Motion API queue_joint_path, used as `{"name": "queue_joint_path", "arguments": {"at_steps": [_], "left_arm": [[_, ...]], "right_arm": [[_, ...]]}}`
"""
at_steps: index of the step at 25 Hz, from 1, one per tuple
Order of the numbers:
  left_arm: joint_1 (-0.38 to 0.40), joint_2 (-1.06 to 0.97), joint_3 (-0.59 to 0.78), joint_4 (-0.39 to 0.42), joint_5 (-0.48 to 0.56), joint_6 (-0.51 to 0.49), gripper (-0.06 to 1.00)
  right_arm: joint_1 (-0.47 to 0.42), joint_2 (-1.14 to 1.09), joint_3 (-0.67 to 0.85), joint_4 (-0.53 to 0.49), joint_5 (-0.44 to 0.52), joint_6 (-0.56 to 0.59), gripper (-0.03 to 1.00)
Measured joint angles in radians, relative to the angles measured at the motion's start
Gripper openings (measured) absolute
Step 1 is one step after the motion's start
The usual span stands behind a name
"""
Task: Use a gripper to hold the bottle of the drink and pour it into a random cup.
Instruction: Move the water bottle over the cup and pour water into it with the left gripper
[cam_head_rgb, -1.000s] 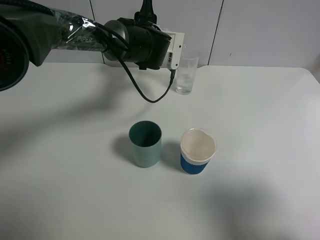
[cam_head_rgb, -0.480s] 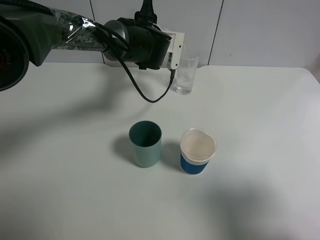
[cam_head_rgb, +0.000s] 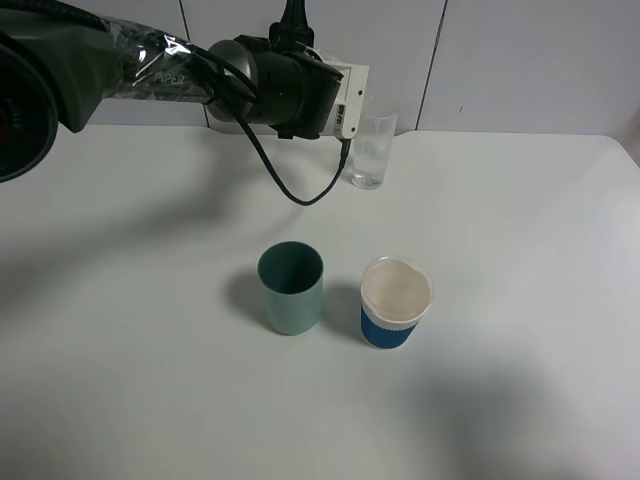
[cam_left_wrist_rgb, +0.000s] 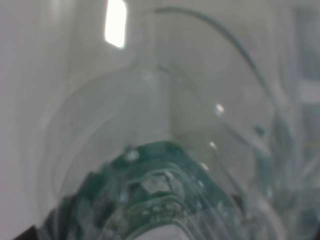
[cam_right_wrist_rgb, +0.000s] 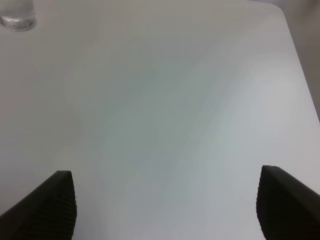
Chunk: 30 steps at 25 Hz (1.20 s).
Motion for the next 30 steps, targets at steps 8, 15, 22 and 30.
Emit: {"name": "queue_joint_path", "arguments": {"at_steps": [8,15,22,30], "left_arm": [[0.0,0.0,0.0,0.002,0.0,0.0,0.55],[0.0,0.0,0.0,0.028,0.0,0.0,0.55],[0.0,0.0,0.0,0.04,0.0,0.0,0.55],[0.0,0.0,0.0,0.048,0.0,0.035,0.55]], "right_arm": [[0.0,0.0,0.0,0.0,0.0,0.0,0.74],[0.0,0.0,0.0,-0.001,0.0,0.0,0.74],[0.0,0.0,0.0,-0.019,0.0,0.0,0.74],[0.0,0.0,0.0,-0.02,0.0,0.0,0.74]]}}
